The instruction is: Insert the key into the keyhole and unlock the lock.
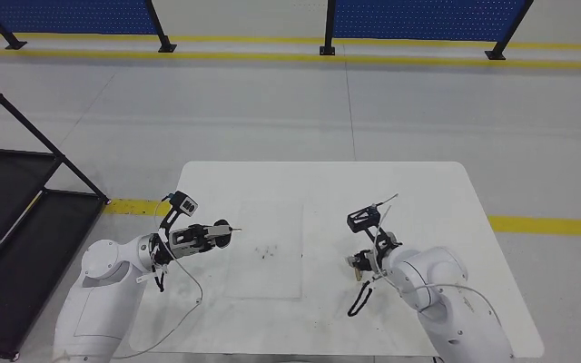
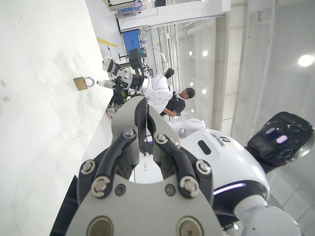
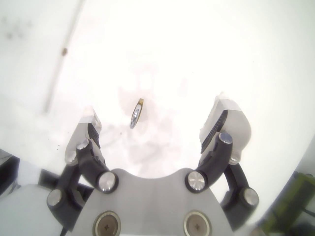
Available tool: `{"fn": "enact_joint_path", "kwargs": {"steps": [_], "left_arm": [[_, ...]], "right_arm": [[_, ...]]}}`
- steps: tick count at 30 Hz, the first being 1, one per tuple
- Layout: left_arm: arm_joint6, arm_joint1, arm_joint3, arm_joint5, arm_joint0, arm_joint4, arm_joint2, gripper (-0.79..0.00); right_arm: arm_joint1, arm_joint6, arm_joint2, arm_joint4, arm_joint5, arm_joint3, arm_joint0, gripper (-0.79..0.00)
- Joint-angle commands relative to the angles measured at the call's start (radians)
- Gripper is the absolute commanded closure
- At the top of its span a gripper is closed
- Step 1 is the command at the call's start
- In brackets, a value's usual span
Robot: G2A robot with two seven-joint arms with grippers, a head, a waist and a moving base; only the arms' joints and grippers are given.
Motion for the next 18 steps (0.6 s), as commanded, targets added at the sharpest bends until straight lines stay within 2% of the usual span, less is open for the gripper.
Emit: {"fn": "enact_joint_path", "kwargs": {"steps": [1,5,18], "left_arm": [[0.000,0.000,0.000,0.000,0.000,0.000,0.000,0.000],[0.000,0.000,0.000,0.000,0.000,0.000,0.000,0.000],[0.000,0.000,0.000,0.000,0.000,0.000,0.000,0.000]], "right_arm": [[-0.004,0.067,-0.014,0.012,-0.004,0.012,0.035,-0.785],[-0.012,0.168,-0.045,0.057,0.003,0.042,0.098,-0.785],[0.009,0.168,-0.193,0.130,0.072,0.200,0.204,-0.785]]}}
